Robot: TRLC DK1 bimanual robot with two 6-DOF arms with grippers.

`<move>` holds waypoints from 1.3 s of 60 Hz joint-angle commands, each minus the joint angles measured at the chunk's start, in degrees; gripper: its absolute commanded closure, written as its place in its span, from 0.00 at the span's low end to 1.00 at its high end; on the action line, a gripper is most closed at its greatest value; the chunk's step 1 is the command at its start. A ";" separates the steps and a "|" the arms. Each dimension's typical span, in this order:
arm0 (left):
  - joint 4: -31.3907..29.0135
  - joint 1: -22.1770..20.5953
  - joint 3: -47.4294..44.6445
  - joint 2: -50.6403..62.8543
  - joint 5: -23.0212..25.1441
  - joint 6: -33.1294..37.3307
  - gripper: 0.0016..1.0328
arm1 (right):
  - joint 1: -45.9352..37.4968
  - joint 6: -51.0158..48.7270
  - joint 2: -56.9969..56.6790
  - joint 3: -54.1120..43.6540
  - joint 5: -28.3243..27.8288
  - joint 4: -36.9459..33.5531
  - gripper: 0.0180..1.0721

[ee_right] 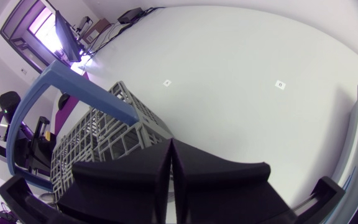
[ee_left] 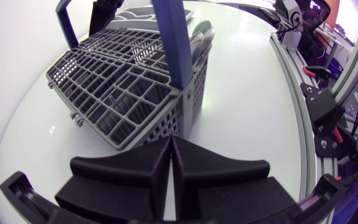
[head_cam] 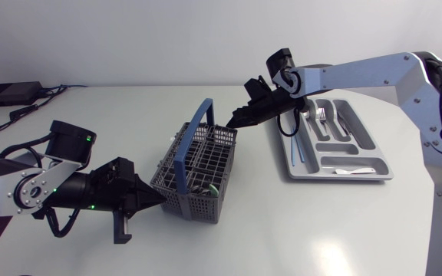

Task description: Unload the cutlery basket into the drawer organizer.

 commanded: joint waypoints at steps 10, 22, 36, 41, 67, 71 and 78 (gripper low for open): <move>3.41 2.00 0.07 3.37 -0.12 -0.45 0.92 | -0.56 -3.08 -0.87 -5.35 -2.49 -2.89 0.95; 5.43 4.99 2.70 6.45 -0.12 -0.28 0.92 | -1.53 -4.75 -7.20 -13.26 -3.28 -2.63 0.95; 6.92 6.75 6.75 10.23 -0.03 -0.63 0.92 | -1.79 -5.54 -13.18 -20.55 -3.63 -2.19 0.95; 7.01 7.19 8.24 11.63 -0.03 -0.63 0.92 | -1.70 -5.54 -14.85 -22.66 -3.63 -1.84 0.95; 7.54 7.80 16.85 19.28 -0.03 -1.33 0.92 | -1.09 -4.75 -22.32 -31.01 -3.54 -0.70 0.95; 7.54 7.89 17.82 20.33 -0.03 -1.51 0.92 | -0.47 -4.40 -23.29 -32.07 -3.45 -0.52 0.95; 7.62 7.98 19.23 22.09 0.05 -2.03 0.92 | 0.32 -3.35 -25.04 -34.27 -3.10 0.97 0.95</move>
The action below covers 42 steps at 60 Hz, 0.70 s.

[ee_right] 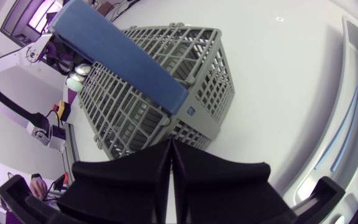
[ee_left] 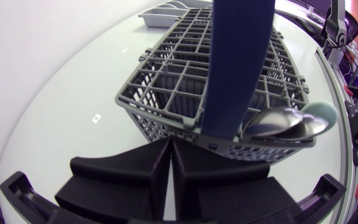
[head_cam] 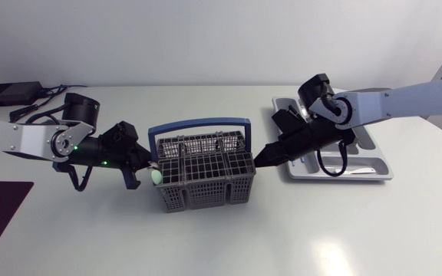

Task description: Unload the cutlery basket into the drawer organizer.

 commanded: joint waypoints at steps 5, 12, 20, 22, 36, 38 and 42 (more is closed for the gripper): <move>1.40 -0.57 3.36 2.56 1.87 -0.92 0.92 | 2.02 1.35 -2.84 -2.73 -1.46 2.00 0.95; 1.48 -0.57 4.51 3.61 1.87 -1.45 0.92 | 2.11 1.44 -3.81 -4.31 -0.94 2.79 0.95; 1.48 -0.83 4.77 4.05 1.87 -1.71 0.91 | 1.41 1.53 -3.98 -4.93 -0.85 3.41 0.95; 1.48 -0.83 4.68 4.05 1.87 -1.71 0.91 | 1.41 1.53 -4.16 -5.10 -0.76 3.50 0.95; 1.13 1.81 3.10 2.03 1.87 -2.15 0.90 | 0.27 1.79 -7.50 -7.56 4.51 7.19 0.93; 1.13 2.68 2.40 1.06 1.87 -2.24 0.90 | 0.27 1.79 -8.64 -8.36 5.74 7.98 0.89; 1.13 4.53 0.99 -1.22 1.87 -2.94 0.89 | 0.44 1.79 -11.19 -10.11 9.26 9.65 0.74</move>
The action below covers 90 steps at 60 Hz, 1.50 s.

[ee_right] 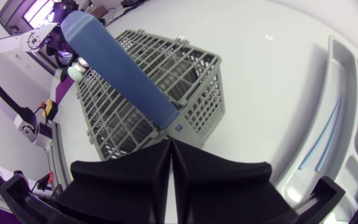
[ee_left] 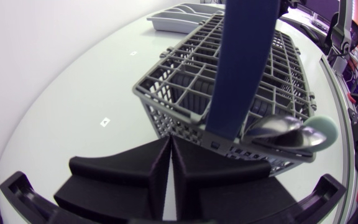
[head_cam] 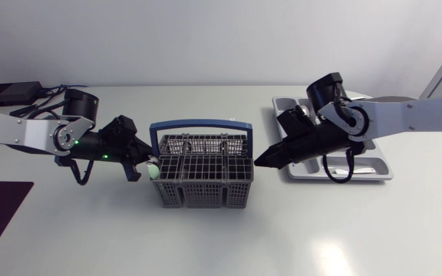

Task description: Unload the cutlery basket into the drawer organizer.

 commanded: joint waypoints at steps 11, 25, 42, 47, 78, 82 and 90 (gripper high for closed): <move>-3.50 5.49 -4.67 -10.09 0.77 -2.86 0.81 | 0.69 1.55 -8.29 -4.97 5.41 2.59 0.48; -18.88 4.96 -4.05 -22.57 -0.10 -7.78 0.56 | 0.25 1.55 -12.33 -5.85 5.49 1.10 0.32; -33.91 -2.16 2.63 -25.47 -3.09 -18.77 0.45 | -0.10 1.99 -16.02 -6.72 5.49 -1.10 0.30; -35.05 -4.80 3.33 -25.64 -4.50 -21.05 0.45 | 0.16 2.26 -16.90 -7.16 5.49 -1.27 0.30; -37.34 -10.95 5.27 -21.69 -12.32 -29.84 0.45 | 0.16 2.78 -19.89 -7.95 5.49 -2.77 0.30; -37.43 -11.65 5.35 -21.43 -12.76 -30.46 0.45 | 0.25 2.87 -19.89 -7.95 5.49 -2.77 0.30; -37.43 -12.88 5.71 -21.43 -14.17 -31.42 0.45 | 0.34 2.87 -19.89 -7.87 5.93 -2.77 0.30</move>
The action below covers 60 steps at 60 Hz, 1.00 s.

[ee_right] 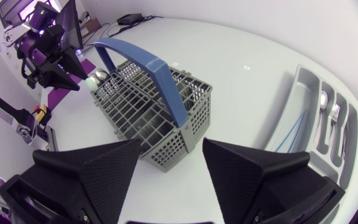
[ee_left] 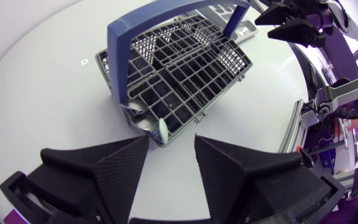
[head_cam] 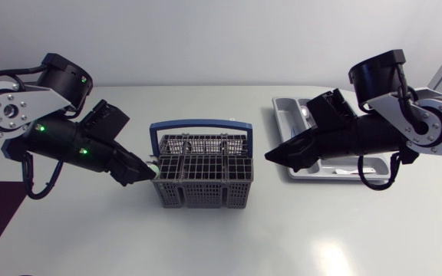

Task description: Unload the cutlery basket into the drawer organizer.

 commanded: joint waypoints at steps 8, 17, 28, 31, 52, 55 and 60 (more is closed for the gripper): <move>-0.55 -1.83 1.82 1.22 -1.52 -2.64 0.46 | 0.14 1.38 -0.59 -1.29 0.75 -0.63 0.30; 0.68 -2.44 1.90 2.19 -2.75 -3.08 0.55 | 0.14 1.38 -0.59 -1.38 0.75 -0.63 0.30; 2.79 -2.88 1.82 2.80 -4.15 -4.14 0.61 | 0.14 1.03 -0.50 -1.73 0.75 -0.54 0.30; 3.31 -3.15 1.55 2.80 -4.59 -4.22 0.64 | 0.14 0.95 -0.50 -1.82 0.75 -0.54 0.30; 4.98 -5.26 0.50 2.80 -7.40 -5.45 0.81 | -0.13 0.68 -0.41 -1.64 0.75 -0.36 0.30; 5.07 -5.96 0.23 2.71 -8.72 -5.63 0.81 | -0.21 0.68 -0.24 -1.64 0.75 -0.27 0.30; 5.16 -6.31 -0.21 2.36 -8.99 -5.63 0.83 | -0.13 0.68 -0.15 -1.55 0.75 -0.19 0.30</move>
